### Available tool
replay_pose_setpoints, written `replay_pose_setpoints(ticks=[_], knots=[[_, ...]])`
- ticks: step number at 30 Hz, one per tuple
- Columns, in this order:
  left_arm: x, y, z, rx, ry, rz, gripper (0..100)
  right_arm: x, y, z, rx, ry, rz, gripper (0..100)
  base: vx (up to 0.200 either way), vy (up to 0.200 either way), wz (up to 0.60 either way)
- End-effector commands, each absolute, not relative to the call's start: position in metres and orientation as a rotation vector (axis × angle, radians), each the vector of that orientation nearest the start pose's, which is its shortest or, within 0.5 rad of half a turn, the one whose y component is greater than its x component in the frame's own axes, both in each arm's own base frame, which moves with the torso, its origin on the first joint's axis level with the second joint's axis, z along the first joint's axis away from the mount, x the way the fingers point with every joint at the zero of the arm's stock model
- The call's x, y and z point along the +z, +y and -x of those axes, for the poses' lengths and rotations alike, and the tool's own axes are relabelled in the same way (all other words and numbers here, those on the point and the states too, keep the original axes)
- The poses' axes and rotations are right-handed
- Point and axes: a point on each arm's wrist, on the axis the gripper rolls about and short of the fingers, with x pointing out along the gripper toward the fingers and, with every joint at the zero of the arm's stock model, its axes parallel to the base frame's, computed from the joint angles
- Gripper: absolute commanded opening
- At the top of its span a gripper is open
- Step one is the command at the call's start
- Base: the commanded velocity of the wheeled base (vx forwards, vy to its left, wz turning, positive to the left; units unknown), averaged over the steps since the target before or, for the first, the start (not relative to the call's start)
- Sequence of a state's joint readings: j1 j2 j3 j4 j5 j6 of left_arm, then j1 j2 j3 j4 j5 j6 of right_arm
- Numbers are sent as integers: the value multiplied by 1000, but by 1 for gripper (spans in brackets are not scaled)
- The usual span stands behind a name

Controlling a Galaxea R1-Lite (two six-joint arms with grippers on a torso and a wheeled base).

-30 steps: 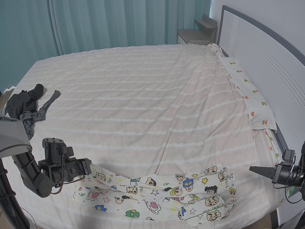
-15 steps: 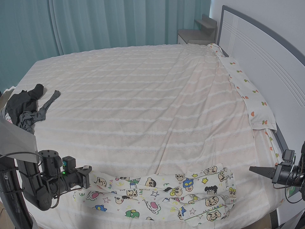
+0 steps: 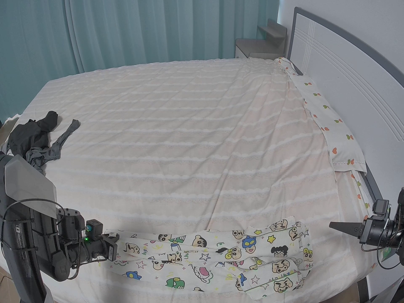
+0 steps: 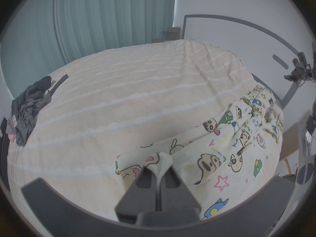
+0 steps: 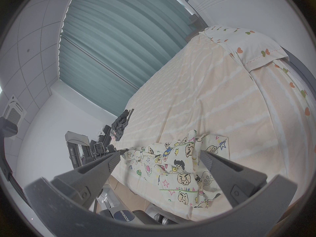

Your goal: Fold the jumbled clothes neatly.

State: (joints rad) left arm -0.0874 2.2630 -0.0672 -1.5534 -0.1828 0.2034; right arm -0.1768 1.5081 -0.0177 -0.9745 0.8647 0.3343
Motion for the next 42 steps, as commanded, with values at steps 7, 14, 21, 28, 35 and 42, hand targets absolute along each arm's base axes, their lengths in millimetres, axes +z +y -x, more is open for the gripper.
replay_pose_setpoints(ticks=[7,14,21,28,35,42], knots=[[-17,-25,-233,-307,613,-151,100,80,-9,-150,593,601,-591,100,0,0,0],[3,-23,-239,-177,545,96,100,77,-5,-148,609,639,-598,100,0,0,0],[2,-7,-241,-94,544,176,100,77,-5,-148,607,641,-600,100,0,0,0],[10,-3,-235,-63,535,278,100,74,-5,-149,604,660,-608,100,0,0,0],[18,-25,-216,-177,601,490,100,70,-3,-151,610,677,-597,100,29,0,0],[19,-30,-215,-184,616,577,100,81,-4,-165,619,625,-583,100,200,0,0]])
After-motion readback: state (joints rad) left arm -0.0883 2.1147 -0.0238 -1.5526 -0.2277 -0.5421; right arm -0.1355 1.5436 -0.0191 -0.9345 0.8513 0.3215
